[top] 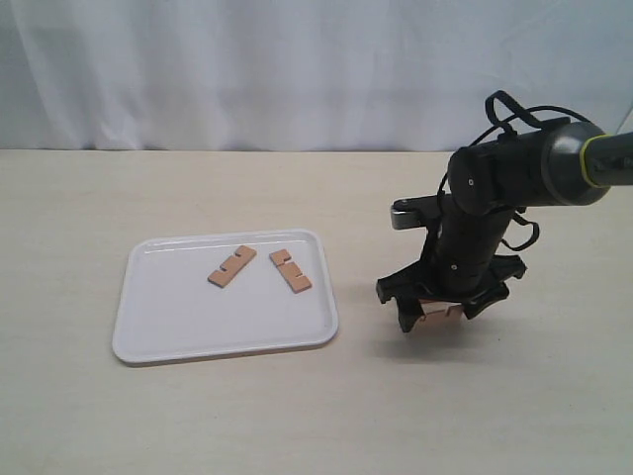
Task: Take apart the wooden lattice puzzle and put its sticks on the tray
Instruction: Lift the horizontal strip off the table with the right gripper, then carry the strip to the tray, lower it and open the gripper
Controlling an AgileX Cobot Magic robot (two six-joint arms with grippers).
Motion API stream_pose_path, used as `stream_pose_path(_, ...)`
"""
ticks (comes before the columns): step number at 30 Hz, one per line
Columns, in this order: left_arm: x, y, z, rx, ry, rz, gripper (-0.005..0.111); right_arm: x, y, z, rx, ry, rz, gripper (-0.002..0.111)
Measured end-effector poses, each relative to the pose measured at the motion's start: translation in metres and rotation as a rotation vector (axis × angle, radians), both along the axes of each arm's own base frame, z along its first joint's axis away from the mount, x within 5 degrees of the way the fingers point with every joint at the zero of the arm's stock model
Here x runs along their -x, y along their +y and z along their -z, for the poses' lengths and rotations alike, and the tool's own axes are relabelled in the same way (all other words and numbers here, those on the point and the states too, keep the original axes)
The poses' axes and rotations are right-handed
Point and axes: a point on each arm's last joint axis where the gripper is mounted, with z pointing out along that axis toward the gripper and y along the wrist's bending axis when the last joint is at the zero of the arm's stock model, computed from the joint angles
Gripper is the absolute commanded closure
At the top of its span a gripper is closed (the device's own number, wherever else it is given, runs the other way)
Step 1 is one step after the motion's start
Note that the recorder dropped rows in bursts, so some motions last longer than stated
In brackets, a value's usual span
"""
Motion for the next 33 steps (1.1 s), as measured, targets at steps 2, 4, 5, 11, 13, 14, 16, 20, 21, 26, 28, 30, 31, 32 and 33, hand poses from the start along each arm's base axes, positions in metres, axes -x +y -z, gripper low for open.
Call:
stream_pose_path(2, 0.0, 0.0, 0.0, 0.0, 0.0, 0.0, 0.107, 0.001, 0.0, 0.0, 0.005, 0.016, 0.001, 0.091)
stream_pose_path(4, 0.0, 0.0, 0.0, 0.0, 0.0, 0.0, 0.107, 0.003, -0.001, 0.0, 0.01, 0.03, 0.001, 0.095)
stream_pose_path(5, 0.0, 0.0, 0.0, 0.0, 0.0, 0.0, 0.107, 0.004, -0.001, 0.0, 0.013, 0.038, 0.002, 0.097)
stream_pose_path(11, 0.0, 0.0, 0.0, 0.0, 0.0, 0.0, 0.107, 0.006, -0.002, -0.017, 0.008, 0.019, 0.003, 0.101)
stream_pose_path(13, 0.0, 0.0, 0.0, 0.0, 0.0, 0.0, 0.107, 0.007, -0.002, -0.026, 0.001, -0.003, 0.003, 0.101)
stream_pose_path(14, 0.0, 0.0, 0.0, 0.0, 0.0, 0.0, 0.107, 0.007, -0.002, -0.031, -0.002, -0.015, 0.003, 0.101)
stream_pose_path(16, 0.0, 0.0, 0.0, 0.0, 0.0, 0.0, 0.107, 0.008, -0.003, -0.039, -0.011, -0.035, 0.005, 0.101)
stream_pose_path(20, 0.0, 0.0, 0.0, 0.0, 0.0, 0.0, 0.107, 0.009, -0.001, -0.049, -0.046, -0.064, 0.013, 0.101)
stream_pose_path(21, 0.0, 0.0, 0.0, 0.0, 0.0, 0.0, 0.107, 0.009, 0.001, -0.05, -0.063, -0.071, 0.008, 0.101)
stream_pose_path(26, 0.0, 0.0, 0.0, 0.0, 0.0, 0.0, 0.107, 0.008, 0.013, -0.052, -0.187, -0.09, -0.051, 0.101)
stream_pose_path(28, 0.0, 0.0, 0.0, 0.0, 0.0, 0.0, 0.107, 0.007, 0.019, -0.054, -0.252, -0.105, -0.061, 0.101)
stream_pose_path(30, 0.0, 0.0, 0.0, 0.0, 0.0, 0.0, 0.107, 0.005, 0.025, -0.056, -0.325, -0.13, -0.066, 0.101)
stream_pose_path(31, 0.0, 0.0, 0.0, 0.0, 0.0, 0.0, 0.107, 0.004, 0.027, -0.057, -0.352, -0.144, -0.073, 0.101)
stream_pose_path(32, 0.0, 0.0, 0.0, 0.0, 0.0, 0.0, 0.107, 0.003, 0.031, -0.059, -0.393, -0.161, -0.068, 0.101)
stream_pose_path(33, 0.0, 0.0, 0.0, 0.0, 0.0, 0.0, 0.107, 0.002, 0.033, -0.06, -0.422, -0.174, -0.071, 0.101)
